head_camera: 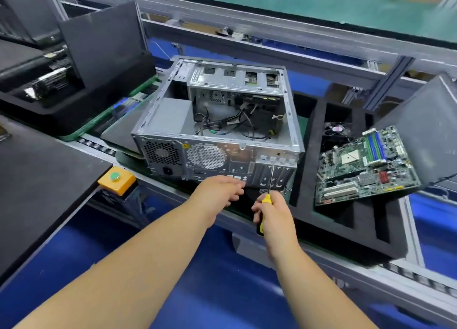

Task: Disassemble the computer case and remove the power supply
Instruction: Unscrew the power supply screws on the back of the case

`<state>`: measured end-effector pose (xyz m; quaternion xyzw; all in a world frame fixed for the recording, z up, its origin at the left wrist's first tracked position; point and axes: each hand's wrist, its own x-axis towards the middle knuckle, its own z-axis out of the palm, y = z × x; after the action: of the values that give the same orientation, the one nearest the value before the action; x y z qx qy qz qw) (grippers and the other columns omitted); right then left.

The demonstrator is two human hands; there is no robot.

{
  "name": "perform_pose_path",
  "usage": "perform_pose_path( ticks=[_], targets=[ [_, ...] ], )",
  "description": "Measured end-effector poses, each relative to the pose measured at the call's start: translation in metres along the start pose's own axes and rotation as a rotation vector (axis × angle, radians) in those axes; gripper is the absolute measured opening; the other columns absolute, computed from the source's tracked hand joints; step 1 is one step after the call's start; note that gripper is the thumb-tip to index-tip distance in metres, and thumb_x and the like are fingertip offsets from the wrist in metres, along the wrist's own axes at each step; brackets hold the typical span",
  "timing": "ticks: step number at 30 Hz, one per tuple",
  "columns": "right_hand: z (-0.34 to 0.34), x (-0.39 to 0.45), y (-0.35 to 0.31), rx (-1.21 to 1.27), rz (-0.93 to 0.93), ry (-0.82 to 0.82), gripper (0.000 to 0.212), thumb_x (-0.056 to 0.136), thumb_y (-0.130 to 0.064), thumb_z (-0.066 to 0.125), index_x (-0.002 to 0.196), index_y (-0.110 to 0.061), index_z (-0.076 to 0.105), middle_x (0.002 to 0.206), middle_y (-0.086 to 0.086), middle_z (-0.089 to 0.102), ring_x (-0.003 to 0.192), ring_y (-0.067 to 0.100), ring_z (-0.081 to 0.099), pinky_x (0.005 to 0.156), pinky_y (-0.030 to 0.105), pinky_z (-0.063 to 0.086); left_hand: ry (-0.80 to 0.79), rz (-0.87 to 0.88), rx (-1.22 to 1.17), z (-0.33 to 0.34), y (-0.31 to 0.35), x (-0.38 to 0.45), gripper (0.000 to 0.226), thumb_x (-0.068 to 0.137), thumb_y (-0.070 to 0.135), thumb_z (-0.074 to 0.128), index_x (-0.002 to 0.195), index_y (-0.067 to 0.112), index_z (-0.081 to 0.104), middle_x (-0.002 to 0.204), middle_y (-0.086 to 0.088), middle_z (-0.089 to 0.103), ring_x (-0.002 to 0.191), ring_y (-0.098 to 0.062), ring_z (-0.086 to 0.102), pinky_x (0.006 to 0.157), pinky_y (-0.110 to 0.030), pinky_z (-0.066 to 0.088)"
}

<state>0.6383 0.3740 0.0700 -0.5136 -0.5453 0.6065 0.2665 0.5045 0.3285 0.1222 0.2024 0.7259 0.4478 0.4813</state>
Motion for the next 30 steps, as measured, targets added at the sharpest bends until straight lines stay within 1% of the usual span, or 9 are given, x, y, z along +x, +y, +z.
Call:
perform_pose_path(
  ticks=[5,8,11,15,18,21,25,28,30],
  targets=[
    [0.052,-0.019,-0.005,-0.048,-0.016,0.007,0.014,0.087,-0.008,0.046,0.086,-0.018,0.056,0.066,-0.005,0.059,0.053,0.006,0.049,0.053,0.024,0.037,-0.074,0.029,0.05,-0.051,-0.016,0.0,0.018,0.096,0.017,0.055,0.093,0.028,0.069,0.095,0.008,0.071,0.092,-0.004,0.064,0.086,-0.024,0.051],
    [0.085,-0.024,-0.005,-0.064,-0.018,0.048,0.014,0.088,-0.01,0.049,0.085,-0.02,0.058,0.065,-0.005,0.059,0.053,0.004,0.05,0.054,0.022,0.039,-0.092,0.029,0.073,-0.091,-0.022,0.003,0.021,0.096,0.018,0.056,0.087,0.032,0.069,0.089,0.012,0.07,0.087,0.0,0.063,0.08,-0.021,0.052],
    [0.12,-0.028,0.0,-0.079,-0.034,0.098,0.015,0.089,-0.012,0.053,0.085,-0.026,0.06,0.063,-0.007,0.06,0.056,0.003,0.056,0.061,0.024,0.043,-0.056,0.015,0.069,-0.133,-0.032,0.007,0.023,0.096,0.018,0.055,0.083,0.032,0.068,0.086,0.014,0.069,0.085,0.002,0.062,0.074,-0.017,0.049],
    [0.164,-0.034,0.012,-0.095,-0.021,0.14,0.014,0.091,-0.015,0.057,0.09,-0.028,0.061,0.061,-0.007,0.064,0.067,0.011,0.062,0.061,0.029,0.044,-0.076,-0.035,0.082,-0.18,-0.047,0.016,0.021,0.099,0.016,0.049,0.104,0.021,0.069,0.096,0.008,0.069,0.091,-0.004,0.063,0.087,-0.024,0.051],
    [0.189,-0.04,0.019,-0.076,-0.007,0.193,0.014,0.093,-0.015,0.058,0.091,-0.028,0.062,0.066,-0.005,0.065,0.066,0.01,0.064,0.051,0.02,0.042,-0.111,-0.127,0.11,-0.201,-0.052,0.023,0.026,0.1,0.016,0.046,0.116,0.012,0.066,0.113,-0.002,0.068,0.105,-0.015,0.063,0.102,-0.034,0.046],
    [0.206,-0.043,0.022,-0.063,-0.018,0.236,0.015,0.093,-0.018,0.058,0.091,-0.032,0.064,0.078,-0.004,0.067,0.067,0.008,0.065,0.053,0.023,0.041,-0.129,-0.151,0.118,-0.215,-0.057,0.029,0.026,0.099,0.019,0.048,0.115,0.013,0.067,0.111,-0.002,0.069,0.106,-0.016,0.063,0.104,-0.038,0.045],
    [0.218,-0.042,0.024,-0.017,-0.022,0.249,0.02,0.094,-0.02,0.06,0.09,-0.038,0.066,0.081,-0.007,0.066,0.065,0.008,0.064,0.057,0.023,0.045,-0.17,-0.141,0.11,-0.221,-0.06,0.035,0.024,0.098,0.022,0.051,0.114,0.016,0.067,0.11,-0.001,0.069,0.107,-0.016,0.062,0.104,-0.038,0.045],
    [0.22,-0.041,0.029,-0.005,-0.009,0.241,0.02,0.094,-0.017,0.06,0.093,-0.036,0.067,0.081,-0.006,0.065,0.063,0.009,0.062,0.06,0.022,0.048,-0.187,-0.143,0.091,-0.219,-0.058,0.04,0.025,0.098,0.021,0.05,0.118,0.016,0.065,0.103,0.004,0.068,0.104,-0.013,0.062,0.102,-0.035,0.047],
    [0.219,-0.039,0.034,-0.002,0.011,0.234,0.019,0.094,-0.015,0.058,0.099,-0.032,0.067,0.081,-0.005,0.066,0.062,0.008,0.062,0.064,0.025,0.05,-0.204,-0.158,0.084,-0.213,-0.058,0.042,0.026,0.099,0.021,0.05,0.12,0.016,0.065,0.11,0.001,0.068,0.108,-0.015,0.062,0.103,-0.036,0.046]
  ],
)
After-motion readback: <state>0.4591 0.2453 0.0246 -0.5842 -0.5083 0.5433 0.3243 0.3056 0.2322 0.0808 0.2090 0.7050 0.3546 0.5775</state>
